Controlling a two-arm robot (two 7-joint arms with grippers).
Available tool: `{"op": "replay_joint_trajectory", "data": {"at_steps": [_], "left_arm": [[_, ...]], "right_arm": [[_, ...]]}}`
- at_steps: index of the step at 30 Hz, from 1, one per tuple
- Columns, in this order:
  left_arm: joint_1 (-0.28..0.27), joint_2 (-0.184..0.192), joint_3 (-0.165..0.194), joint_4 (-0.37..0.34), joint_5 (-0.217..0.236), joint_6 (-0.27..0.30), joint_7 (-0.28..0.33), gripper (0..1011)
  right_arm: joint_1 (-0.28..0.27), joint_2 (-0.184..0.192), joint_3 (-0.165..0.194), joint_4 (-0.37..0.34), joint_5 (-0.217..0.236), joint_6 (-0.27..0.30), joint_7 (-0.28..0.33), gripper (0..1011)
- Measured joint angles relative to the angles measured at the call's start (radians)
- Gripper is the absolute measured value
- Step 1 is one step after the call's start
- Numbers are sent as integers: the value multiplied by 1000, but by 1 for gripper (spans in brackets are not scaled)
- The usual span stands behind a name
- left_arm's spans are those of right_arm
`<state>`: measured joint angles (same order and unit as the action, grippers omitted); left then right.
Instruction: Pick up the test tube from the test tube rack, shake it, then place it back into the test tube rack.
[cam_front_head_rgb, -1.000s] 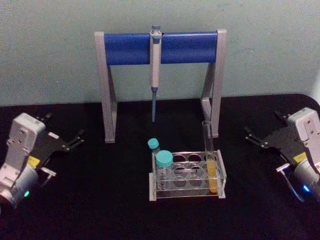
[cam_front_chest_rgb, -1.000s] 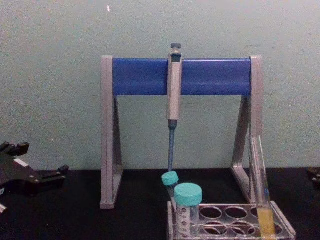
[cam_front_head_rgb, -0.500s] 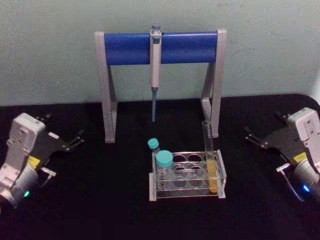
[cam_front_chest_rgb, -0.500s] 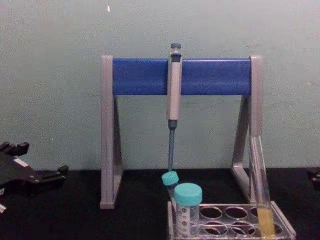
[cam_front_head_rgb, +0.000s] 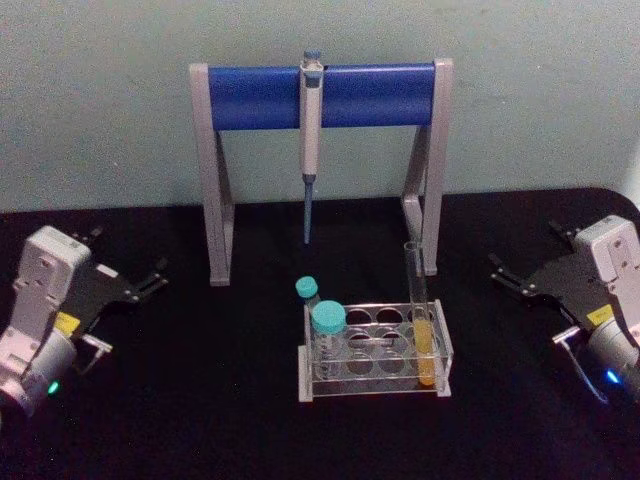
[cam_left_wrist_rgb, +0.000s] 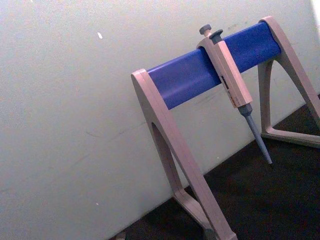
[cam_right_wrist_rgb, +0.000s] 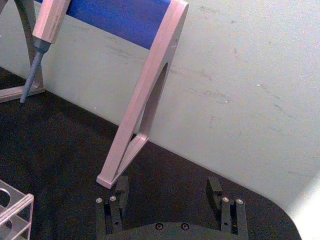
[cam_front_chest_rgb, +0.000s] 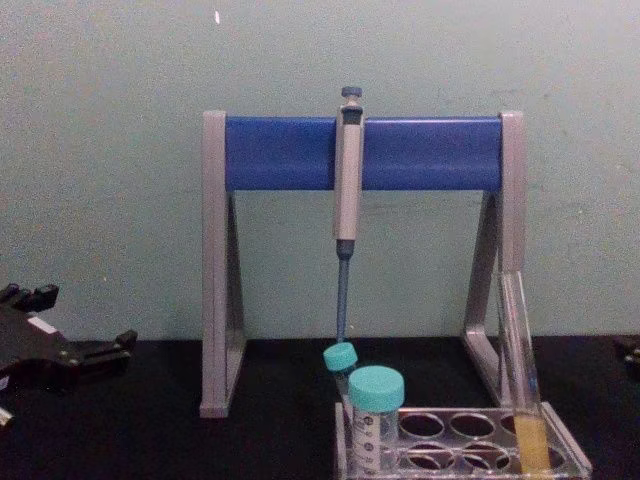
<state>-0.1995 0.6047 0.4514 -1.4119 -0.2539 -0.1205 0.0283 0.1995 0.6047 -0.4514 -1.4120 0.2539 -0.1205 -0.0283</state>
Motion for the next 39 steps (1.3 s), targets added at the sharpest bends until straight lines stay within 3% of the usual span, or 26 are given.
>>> {"op": "replay_joint_trajectory", "data": {"at_steps": [14, 29, 39], "left_arm": [[0, 0, 0, 0, 0, 0, 0, 1001], [0, 0, 0, 0, 0, 0, 0, 1001], [0, 0, 0, 0, 0, 0, 0, 1001]], "right_arm": [[-53, 2, 56, -58, 31, -34, 52, 1000], [-196, 58, 136, -246, 101, -44, 133, 1000], [-257, 88, 154, -326, 112, -40, 194, 1000]]}}
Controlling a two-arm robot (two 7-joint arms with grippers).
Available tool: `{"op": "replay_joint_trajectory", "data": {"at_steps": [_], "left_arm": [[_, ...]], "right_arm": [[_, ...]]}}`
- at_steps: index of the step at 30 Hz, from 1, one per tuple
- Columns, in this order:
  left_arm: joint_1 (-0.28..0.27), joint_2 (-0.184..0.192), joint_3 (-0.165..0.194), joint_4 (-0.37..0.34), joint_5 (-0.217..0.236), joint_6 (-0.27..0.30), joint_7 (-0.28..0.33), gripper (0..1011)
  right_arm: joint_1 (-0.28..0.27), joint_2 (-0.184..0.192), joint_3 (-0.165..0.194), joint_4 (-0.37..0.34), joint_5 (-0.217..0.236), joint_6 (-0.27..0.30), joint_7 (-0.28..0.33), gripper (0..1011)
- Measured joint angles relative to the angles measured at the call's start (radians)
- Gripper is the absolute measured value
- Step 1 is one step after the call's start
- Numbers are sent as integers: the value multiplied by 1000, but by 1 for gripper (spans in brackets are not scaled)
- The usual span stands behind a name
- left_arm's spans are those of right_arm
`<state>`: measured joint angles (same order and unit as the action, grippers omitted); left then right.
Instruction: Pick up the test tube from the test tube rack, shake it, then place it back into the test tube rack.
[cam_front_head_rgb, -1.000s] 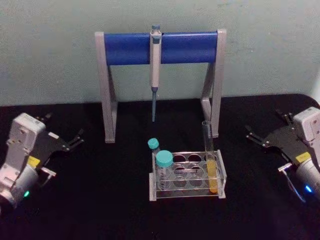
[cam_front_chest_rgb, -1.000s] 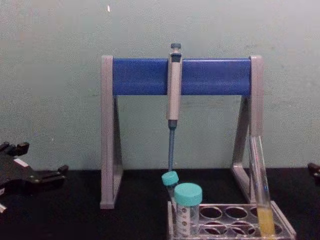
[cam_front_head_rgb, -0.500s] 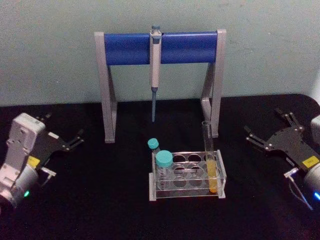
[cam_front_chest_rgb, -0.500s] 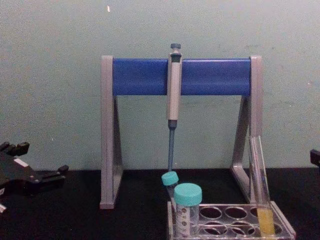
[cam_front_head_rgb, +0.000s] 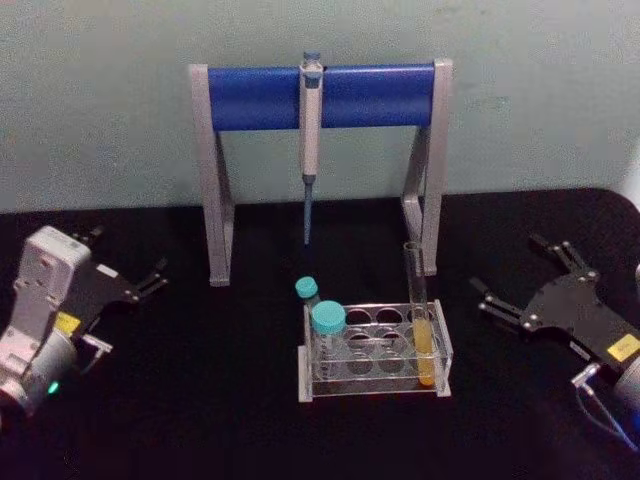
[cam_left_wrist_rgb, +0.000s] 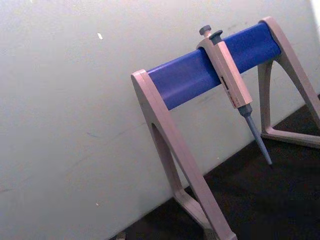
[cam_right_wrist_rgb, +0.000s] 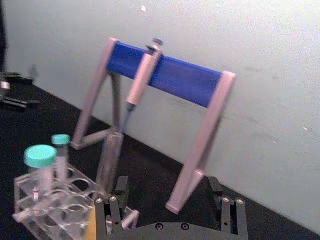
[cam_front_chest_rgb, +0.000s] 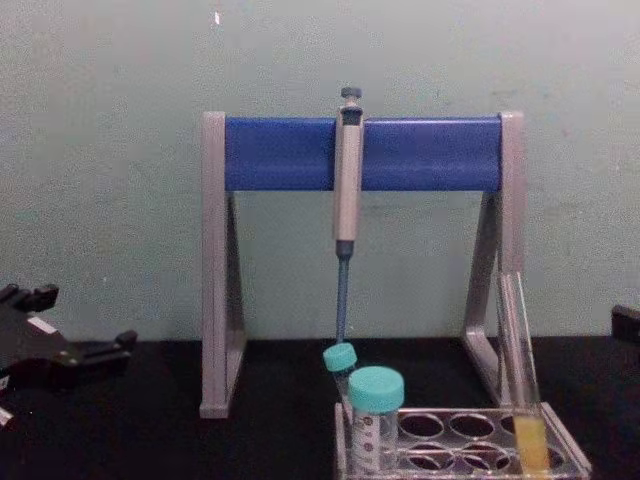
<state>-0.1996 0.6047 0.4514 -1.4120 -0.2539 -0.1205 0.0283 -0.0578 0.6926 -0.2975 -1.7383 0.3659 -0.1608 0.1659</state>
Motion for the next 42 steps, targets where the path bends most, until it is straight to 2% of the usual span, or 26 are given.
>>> {"op": "replay_joint_trajectory", "data": {"at_steps": [6, 12, 19, 26, 35, 42], "left_arm": [[0, 0, 0, 0, 0, 0, 0, 1001], [0, 0, 0, 0, 0, 0, 0, 1001], [0, 0, 0, 0, 0, 0, 0, 1001], [0, 0, 0, 0, 0, 0, 0, 1001], [0, 0, 0, 0, 0, 0, 0, 1001], [0, 0, 0, 0, 0, 0, 0, 1001]], "right_arm": [[12, -6, -13, -1, 8, -19, 80, 1000], [49, -30, -33, 27, 23, -1, 139, 1000], [101, -65, -49, 63, 42, 53, 192, 1000], [155, -105, -52, 112, 76, 135, 238, 1000], [196, -130, -45, 148, 99, 207, 283, 1000], [222, -135, -53, 165, 103, 240, 308, 1000]]}}
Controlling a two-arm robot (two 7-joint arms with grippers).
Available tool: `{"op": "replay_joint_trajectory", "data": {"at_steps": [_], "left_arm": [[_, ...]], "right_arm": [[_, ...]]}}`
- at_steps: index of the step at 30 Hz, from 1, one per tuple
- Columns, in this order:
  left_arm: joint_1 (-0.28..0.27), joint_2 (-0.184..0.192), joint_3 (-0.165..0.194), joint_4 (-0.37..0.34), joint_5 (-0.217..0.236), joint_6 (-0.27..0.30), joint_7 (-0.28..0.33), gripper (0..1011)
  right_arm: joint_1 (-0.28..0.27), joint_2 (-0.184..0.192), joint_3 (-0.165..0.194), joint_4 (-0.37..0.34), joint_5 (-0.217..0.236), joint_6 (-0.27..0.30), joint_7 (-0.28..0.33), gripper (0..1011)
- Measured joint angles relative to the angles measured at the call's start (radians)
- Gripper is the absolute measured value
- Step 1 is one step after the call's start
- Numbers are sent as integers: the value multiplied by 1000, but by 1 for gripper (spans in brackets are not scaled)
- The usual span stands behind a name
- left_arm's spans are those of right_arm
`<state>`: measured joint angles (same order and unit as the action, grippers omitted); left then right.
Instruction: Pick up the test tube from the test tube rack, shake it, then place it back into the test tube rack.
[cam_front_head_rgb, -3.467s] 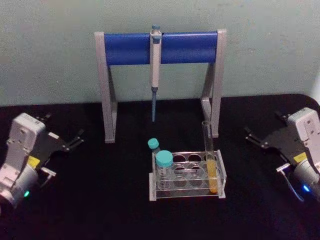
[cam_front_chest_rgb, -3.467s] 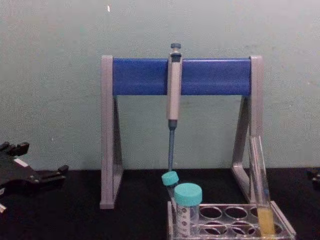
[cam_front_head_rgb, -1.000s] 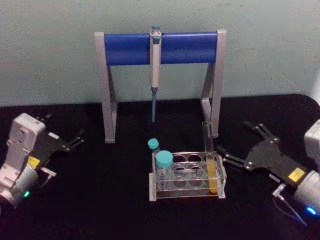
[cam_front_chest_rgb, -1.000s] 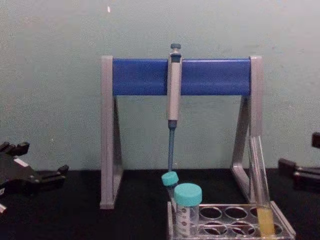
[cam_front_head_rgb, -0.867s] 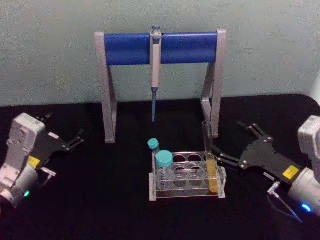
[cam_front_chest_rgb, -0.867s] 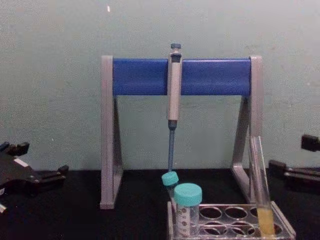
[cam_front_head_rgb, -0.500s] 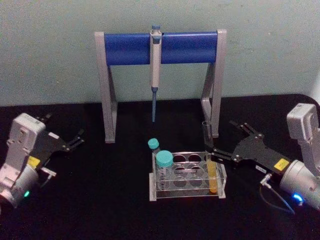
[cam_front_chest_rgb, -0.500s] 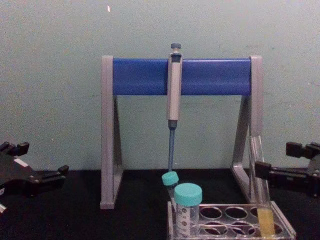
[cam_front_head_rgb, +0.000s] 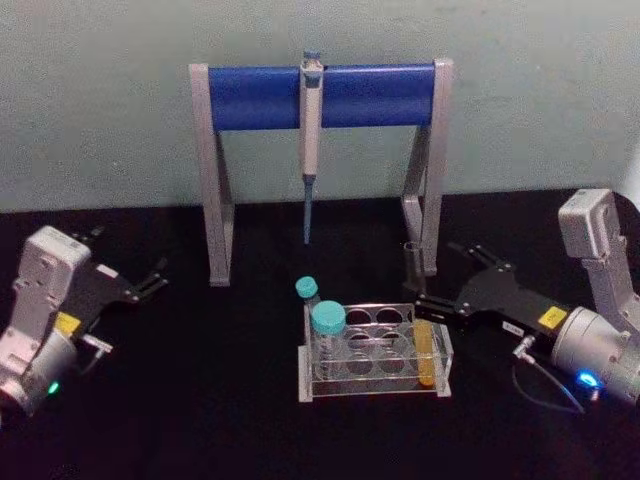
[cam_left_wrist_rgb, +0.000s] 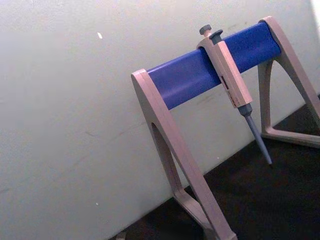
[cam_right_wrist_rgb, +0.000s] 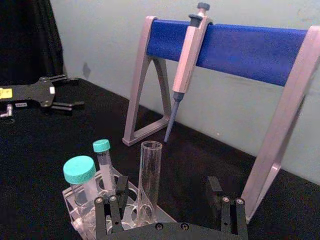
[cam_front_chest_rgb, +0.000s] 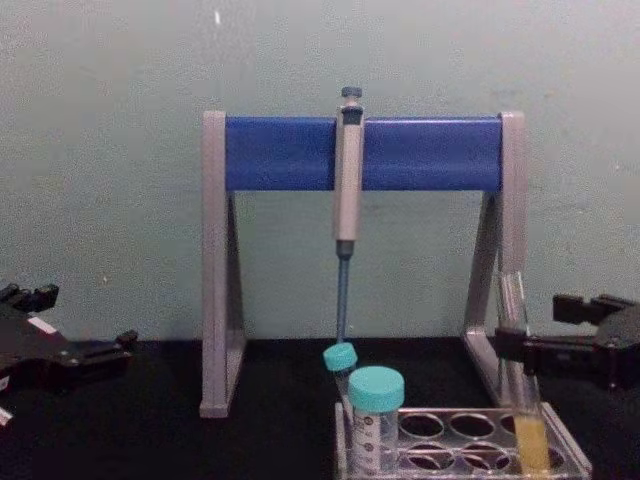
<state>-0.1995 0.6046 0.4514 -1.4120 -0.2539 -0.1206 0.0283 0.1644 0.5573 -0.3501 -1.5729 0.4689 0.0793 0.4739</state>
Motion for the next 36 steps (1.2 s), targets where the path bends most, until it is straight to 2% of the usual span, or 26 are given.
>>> {"op": "replay_joint_trajectory", "data": {"at_steps": [13, 36], "left_arm": [[0, 0, 0, 0, 0, 0, 0, 1001], [0, 0, 0, 0, 0, 0, 0, 1001]], "right_arm": [[36, -2, -30, 25, 3, 28, 26, 1000], [46, -2, -38, 33, 10, 33, 30, 1000]]}}
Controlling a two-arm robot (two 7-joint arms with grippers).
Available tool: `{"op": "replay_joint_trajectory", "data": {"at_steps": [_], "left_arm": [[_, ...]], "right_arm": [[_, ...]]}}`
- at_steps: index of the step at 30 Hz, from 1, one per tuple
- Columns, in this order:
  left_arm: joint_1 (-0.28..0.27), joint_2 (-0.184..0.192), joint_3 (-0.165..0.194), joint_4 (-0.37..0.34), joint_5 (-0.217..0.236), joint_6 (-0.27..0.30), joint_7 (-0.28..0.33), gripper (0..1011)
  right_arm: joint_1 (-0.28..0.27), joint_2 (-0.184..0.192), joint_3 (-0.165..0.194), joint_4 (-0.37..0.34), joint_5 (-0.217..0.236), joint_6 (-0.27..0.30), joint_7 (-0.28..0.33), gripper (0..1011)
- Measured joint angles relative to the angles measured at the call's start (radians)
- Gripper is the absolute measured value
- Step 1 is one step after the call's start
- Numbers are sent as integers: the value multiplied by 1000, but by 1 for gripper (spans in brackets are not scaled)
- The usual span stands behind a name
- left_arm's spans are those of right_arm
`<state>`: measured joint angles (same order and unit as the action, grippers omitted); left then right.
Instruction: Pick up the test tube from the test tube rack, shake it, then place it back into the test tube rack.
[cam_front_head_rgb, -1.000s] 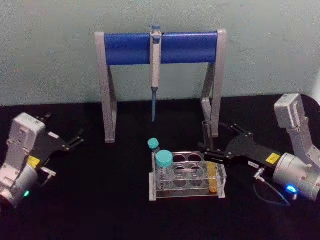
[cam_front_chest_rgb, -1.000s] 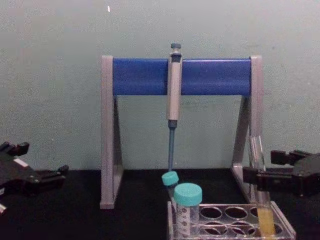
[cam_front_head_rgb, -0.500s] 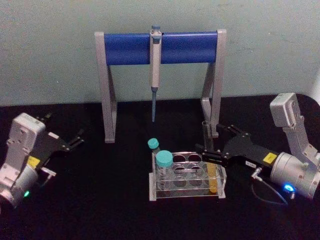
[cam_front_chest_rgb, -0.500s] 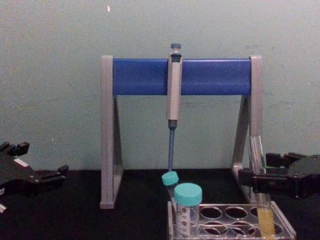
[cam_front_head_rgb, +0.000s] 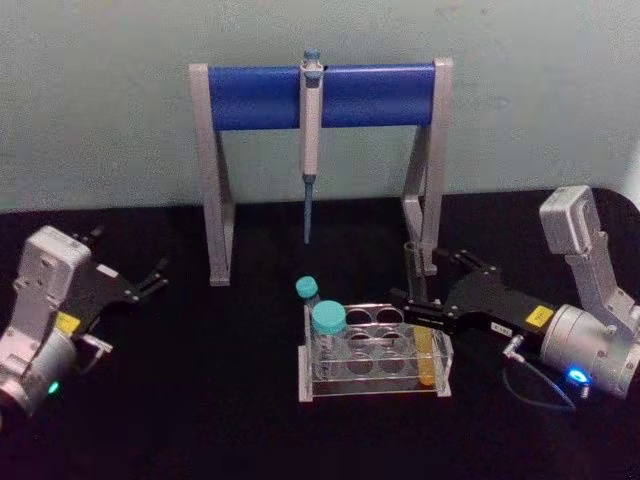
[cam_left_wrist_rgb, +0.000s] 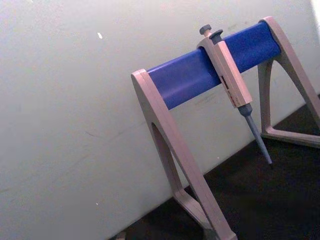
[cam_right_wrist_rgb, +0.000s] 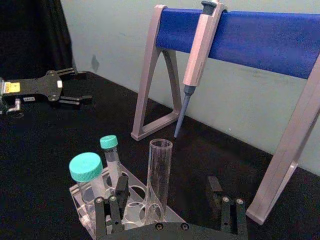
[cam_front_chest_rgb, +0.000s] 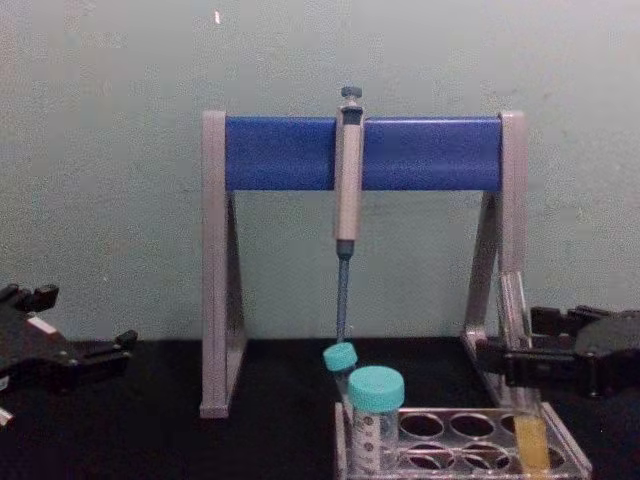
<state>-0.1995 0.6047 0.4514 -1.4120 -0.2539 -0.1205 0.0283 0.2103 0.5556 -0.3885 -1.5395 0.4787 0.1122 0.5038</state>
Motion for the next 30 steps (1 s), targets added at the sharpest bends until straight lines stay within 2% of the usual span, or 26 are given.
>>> {"op": "replay_joint_trajectory", "data": {"at_steps": [3, 9, 10, 12, 14, 21, 22, 23, 25, 27, 30], "left_arm": [[0, 0, 0, 0, 0, 0, 0, 1001], [0, 0, 0, 0, 0, 0, 0, 1001], [0, 0, 0, 0, 0, 0, 0, 1001], [0, 0, 0, 0, 0, 0, 0, 1001], [0, 0, 0, 0, 0, 0, 0, 1001], [0, 0, 0, 0, 0, 0, 0, 1001], [0, 0, 0, 0, 0, 0, 0, 1001], [0, 0, 0, 0, 0, 0, 0, 1001], [0, 0, 0, 0, 0, 0, 0, 1001], [0, 0, 0, 0, 0, 0, 0, 1001], [0, 0, 0, 0, 0, 0, 0, 1001]], "right_arm": [[0, 0, 0, 0, 0, 0, 0, 988], [-1, 0, 1, -1, 0, 0, 0, 836], [-1, 0, 1, -1, 0, 0, 0, 836], [0, 0, 1, -1, -1, 0, 0, 739], [-1, 0, 1, -1, -1, 0, 0, 703], [-1, 0, 1, -1, -1, 0, -1, 459], [-1, 0, 1, -1, -1, 0, -1, 459], [-1, 0, 1, -1, -1, 0, -1, 396], [-1, 0, 1, -1, -1, 0, -1, 357], [-1, 0, 1, -1, -1, 0, -1, 275], [-1, 0, 1, -1, -1, 0, -1, 238]]}}
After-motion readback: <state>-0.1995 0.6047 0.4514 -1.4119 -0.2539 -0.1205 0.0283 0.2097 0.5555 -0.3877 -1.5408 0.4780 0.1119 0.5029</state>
